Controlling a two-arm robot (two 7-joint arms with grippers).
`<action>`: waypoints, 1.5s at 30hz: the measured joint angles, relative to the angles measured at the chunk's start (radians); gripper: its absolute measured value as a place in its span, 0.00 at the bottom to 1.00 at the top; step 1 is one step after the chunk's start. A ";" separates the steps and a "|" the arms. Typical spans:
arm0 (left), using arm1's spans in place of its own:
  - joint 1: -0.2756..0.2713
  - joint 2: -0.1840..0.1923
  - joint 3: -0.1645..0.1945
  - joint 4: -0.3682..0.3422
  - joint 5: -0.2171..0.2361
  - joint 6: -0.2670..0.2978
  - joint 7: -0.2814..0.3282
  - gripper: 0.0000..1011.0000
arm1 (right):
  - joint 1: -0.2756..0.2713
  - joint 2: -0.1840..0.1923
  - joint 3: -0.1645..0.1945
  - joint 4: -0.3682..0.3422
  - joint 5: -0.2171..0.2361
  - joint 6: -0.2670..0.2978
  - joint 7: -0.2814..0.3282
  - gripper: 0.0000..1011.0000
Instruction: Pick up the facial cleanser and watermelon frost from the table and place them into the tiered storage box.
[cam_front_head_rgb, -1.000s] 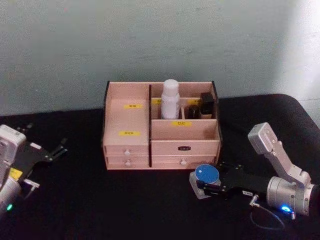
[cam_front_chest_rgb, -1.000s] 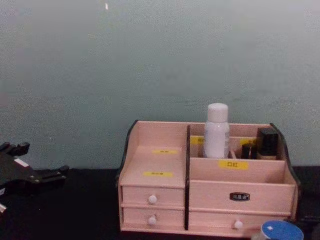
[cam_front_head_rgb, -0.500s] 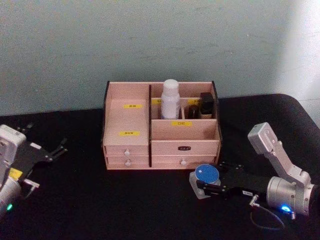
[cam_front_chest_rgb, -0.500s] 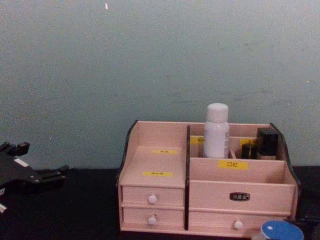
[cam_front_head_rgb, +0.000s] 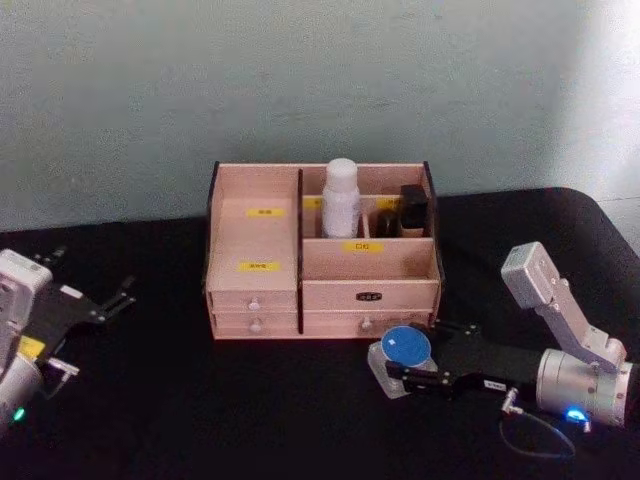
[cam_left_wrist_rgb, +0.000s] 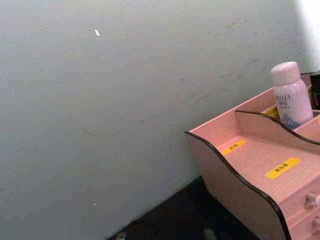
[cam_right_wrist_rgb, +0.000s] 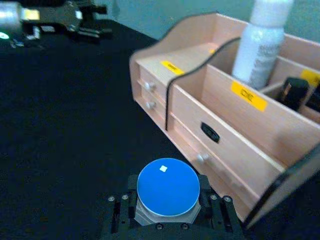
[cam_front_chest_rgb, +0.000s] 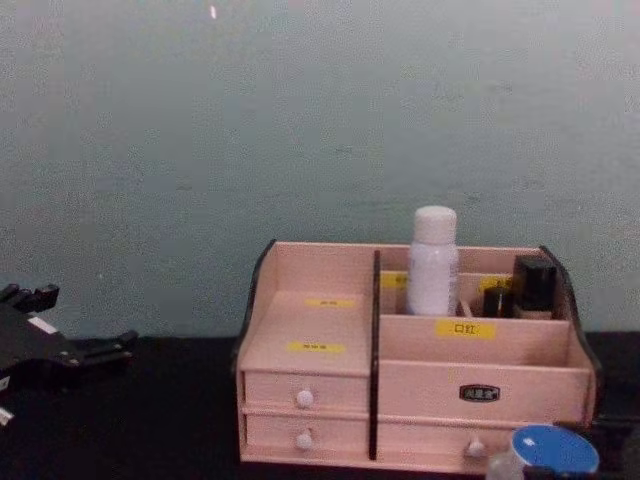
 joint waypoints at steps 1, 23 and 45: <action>0.000 0.000 0.000 0.000 0.000 0.000 0.000 0.99 | 0.003 0.002 -0.002 -0.004 0.005 -0.003 0.009 0.70; 0.000 0.000 0.000 0.000 0.000 0.000 0.000 0.99 | 0.123 -0.055 -0.055 0.002 0.043 -0.078 0.063 0.70; 0.000 0.000 0.000 0.000 0.000 0.000 0.000 0.99 | 0.328 -0.224 -0.140 0.161 -0.030 -0.063 0.026 0.70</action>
